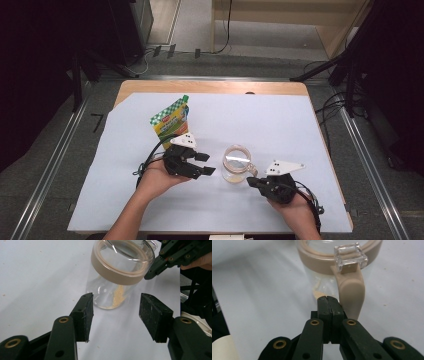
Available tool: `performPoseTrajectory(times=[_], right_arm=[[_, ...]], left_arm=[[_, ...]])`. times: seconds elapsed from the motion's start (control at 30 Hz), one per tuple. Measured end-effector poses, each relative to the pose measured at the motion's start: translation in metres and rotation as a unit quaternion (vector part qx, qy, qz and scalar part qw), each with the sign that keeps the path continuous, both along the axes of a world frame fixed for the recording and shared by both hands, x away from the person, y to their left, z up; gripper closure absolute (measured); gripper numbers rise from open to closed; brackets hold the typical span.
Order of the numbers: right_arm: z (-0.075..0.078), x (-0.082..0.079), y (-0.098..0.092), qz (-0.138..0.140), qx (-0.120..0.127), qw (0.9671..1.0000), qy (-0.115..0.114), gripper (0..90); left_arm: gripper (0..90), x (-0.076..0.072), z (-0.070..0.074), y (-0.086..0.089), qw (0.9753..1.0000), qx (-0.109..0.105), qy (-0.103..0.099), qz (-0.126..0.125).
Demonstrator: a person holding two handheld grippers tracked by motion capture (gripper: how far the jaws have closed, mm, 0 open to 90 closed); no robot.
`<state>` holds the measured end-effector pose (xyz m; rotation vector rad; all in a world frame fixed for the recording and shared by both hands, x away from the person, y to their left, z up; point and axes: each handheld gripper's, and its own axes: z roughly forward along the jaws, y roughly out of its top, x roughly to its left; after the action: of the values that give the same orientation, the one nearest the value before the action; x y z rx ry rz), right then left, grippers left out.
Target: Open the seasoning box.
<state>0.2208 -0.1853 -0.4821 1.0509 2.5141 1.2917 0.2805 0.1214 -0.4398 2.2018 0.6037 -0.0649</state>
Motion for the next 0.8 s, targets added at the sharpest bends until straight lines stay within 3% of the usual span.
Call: performPoseTrajectory(times=[0.57,0.8], right_arm=[[-0.007,0.029,-0.016,-0.074,-0.004,0.9972,-0.010,90.0],[-0.009,0.038,-0.019,-0.081,0.002,0.9967,-0.007,90.0]], left_arm=[[40.1,0.002,-0.004,-0.007,1.0000,-0.002,-0.004,-0.003],[41.8,0.004,-0.006,-0.014,0.9999,-0.007,0.004,-0.014]])
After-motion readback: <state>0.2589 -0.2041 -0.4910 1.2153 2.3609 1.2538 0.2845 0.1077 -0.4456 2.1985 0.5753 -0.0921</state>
